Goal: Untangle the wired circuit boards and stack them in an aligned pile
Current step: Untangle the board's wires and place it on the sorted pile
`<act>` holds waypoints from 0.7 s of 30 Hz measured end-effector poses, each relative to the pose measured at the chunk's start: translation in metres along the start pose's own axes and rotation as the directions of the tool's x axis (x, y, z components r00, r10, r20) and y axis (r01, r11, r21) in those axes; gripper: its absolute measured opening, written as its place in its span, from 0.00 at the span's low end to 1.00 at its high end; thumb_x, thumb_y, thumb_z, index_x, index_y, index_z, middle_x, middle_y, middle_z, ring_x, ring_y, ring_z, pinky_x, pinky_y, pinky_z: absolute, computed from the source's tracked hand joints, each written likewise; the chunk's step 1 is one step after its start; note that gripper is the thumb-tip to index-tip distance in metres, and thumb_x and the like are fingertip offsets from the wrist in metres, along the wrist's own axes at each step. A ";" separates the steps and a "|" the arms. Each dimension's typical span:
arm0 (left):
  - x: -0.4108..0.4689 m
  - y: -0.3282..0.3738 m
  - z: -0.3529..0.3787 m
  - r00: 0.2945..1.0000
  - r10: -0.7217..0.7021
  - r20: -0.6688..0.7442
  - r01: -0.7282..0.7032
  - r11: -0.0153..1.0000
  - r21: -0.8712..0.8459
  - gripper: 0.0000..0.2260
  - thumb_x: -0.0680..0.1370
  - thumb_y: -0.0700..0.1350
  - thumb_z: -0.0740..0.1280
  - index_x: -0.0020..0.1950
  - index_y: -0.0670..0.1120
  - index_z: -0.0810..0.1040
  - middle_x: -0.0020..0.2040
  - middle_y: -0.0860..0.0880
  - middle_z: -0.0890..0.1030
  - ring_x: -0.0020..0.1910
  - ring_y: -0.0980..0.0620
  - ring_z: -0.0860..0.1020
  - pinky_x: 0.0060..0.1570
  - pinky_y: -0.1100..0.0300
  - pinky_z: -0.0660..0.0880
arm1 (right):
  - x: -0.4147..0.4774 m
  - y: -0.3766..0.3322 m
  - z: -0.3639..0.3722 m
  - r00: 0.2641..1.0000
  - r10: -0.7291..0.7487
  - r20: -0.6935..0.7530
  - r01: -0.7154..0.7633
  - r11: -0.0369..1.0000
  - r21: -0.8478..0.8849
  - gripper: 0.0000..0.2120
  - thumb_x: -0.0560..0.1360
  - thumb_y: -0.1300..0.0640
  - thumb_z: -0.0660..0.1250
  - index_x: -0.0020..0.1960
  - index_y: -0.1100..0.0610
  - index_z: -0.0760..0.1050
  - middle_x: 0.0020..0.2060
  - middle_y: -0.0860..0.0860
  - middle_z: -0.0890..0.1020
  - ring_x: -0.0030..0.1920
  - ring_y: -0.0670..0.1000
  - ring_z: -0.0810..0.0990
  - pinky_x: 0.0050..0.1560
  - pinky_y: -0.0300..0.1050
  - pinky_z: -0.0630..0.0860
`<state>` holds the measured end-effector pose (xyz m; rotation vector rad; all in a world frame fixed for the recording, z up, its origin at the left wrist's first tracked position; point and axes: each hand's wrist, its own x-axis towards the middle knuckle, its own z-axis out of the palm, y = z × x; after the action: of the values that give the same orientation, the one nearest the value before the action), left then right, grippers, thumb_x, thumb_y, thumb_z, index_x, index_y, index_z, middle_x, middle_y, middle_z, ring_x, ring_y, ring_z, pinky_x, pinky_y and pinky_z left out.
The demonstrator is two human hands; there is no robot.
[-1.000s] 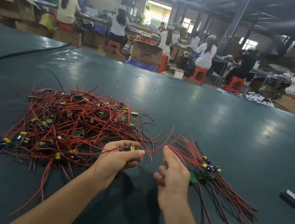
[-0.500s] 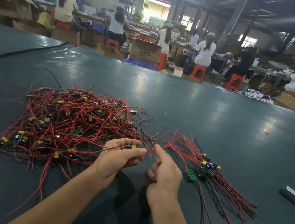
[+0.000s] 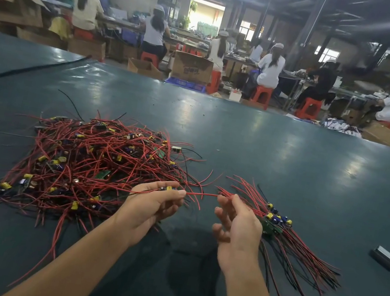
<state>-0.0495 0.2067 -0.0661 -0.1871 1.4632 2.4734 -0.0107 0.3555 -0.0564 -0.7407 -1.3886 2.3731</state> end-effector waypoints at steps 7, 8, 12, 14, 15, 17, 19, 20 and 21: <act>-0.001 -0.005 0.004 0.999 -0.036 0.008 0.036 0.995 -0.093 0.09 0.71 0.31 0.72 0.48 0.41 0.80 0.34 0.44 0.83 0.30 0.53 0.82 0.27 0.67 0.76 | -0.004 0.000 0.002 0.998 -0.068 0.013 0.066 0.991 0.118 0.03 0.80 0.62 0.64 0.47 0.56 0.73 0.33 0.51 0.85 0.26 0.44 0.80 0.20 0.34 0.67; -0.001 -0.004 0.004 0.999 -0.036 0.009 0.037 0.993 -0.110 0.09 0.71 0.31 0.72 0.48 0.42 0.80 0.34 0.44 0.83 0.30 0.53 0.82 0.27 0.67 0.76 | -0.005 0.001 0.003 0.997 -0.078 0.019 0.075 0.988 0.132 0.04 0.80 0.63 0.64 0.47 0.56 0.73 0.33 0.51 0.86 0.26 0.44 0.80 0.20 0.33 0.67; 0.000 -0.003 0.002 0.998 -0.053 0.017 0.055 0.988 -0.142 0.09 0.71 0.32 0.72 0.46 0.43 0.79 0.34 0.45 0.83 0.31 0.54 0.82 0.27 0.67 0.76 | -0.007 0.004 0.005 0.995 -0.101 0.024 0.096 0.984 0.148 0.05 0.80 0.63 0.64 0.46 0.56 0.73 0.34 0.52 0.86 0.26 0.44 0.80 0.20 0.34 0.67; 0.000 -0.004 0.001 0.998 -0.055 0.013 0.057 0.990 -0.128 0.09 0.71 0.32 0.72 0.47 0.43 0.79 0.34 0.45 0.83 0.31 0.54 0.82 0.27 0.67 0.76 | -0.007 0.005 0.005 0.994 -0.112 0.012 0.110 0.984 0.137 0.05 0.79 0.62 0.65 0.45 0.55 0.73 0.34 0.52 0.86 0.26 0.44 0.79 0.20 0.34 0.67; 0.000 -0.004 0.001 0.998 -0.054 0.013 0.055 0.991 -0.119 0.09 0.71 0.32 0.72 0.47 0.42 0.79 0.34 0.45 0.83 0.31 0.53 0.82 0.27 0.67 0.76 | -0.006 0.005 0.005 0.992 -0.124 0.006 0.123 0.985 0.124 0.06 0.79 0.61 0.66 0.44 0.54 0.73 0.35 0.52 0.86 0.26 0.44 0.79 0.20 0.34 0.68; 0.000 -0.005 0.001 0.999 -0.044 0.009 0.045 0.994 -0.103 0.09 0.71 0.32 0.72 0.48 0.42 0.80 0.34 0.44 0.83 0.31 0.53 0.83 0.27 0.67 0.76 | -0.006 0.006 0.005 0.989 -0.145 0.005 0.144 0.986 0.088 0.05 0.78 0.58 0.68 0.44 0.53 0.75 0.35 0.51 0.86 0.26 0.44 0.78 0.21 0.35 0.69; 0.001 -0.007 0.001 1.000 -0.027 0.004 0.027 0.995 -0.091 0.09 0.71 0.32 0.73 0.48 0.42 0.80 0.34 0.44 0.83 0.31 0.53 0.82 0.28 0.66 0.77 | -0.007 0.009 0.006 0.991 -0.134 0.028 0.132 0.990 0.051 0.04 0.77 0.55 0.70 0.44 0.53 0.77 0.34 0.48 0.85 0.26 0.44 0.77 0.21 0.35 0.69; 0.001 -0.007 0.002 1.000 -0.018 0.004 0.018 0.996 -0.086 0.09 0.71 0.32 0.73 0.48 0.42 0.80 0.34 0.44 0.83 0.31 0.53 0.82 0.28 0.66 0.77 | -0.008 0.010 0.007 0.992 -0.123 0.040 0.122 0.992 0.031 0.04 0.76 0.54 0.71 0.44 0.53 0.78 0.33 0.47 0.84 0.25 0.43 0.76 0.21 0.35 0.69; 0.001 -0.008 0.003 1.000 -0.010 0.003 0.010 0.997 -0.080 0.09 0.71 0.32 0.73 0.48 0.41 0.80 0.34 0.44 0.83 0.31 0.53 0.82 0.28 0.66 0.76 | -0.009 0.012 0.009 0.992 -0.113 0.054 0.112 0.994 0.010 0.04 0.75 0.54 0.72 0.44 0.52 0.79 0.31 0.46 0.83 0.25 0.43 0.75 0.21 0.35 0.69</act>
<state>-0.0480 0.2125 -0.0715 -0.2062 1.3596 2.5253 -0.0081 0.3387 -0.0611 -0.5841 -1.4047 2.3251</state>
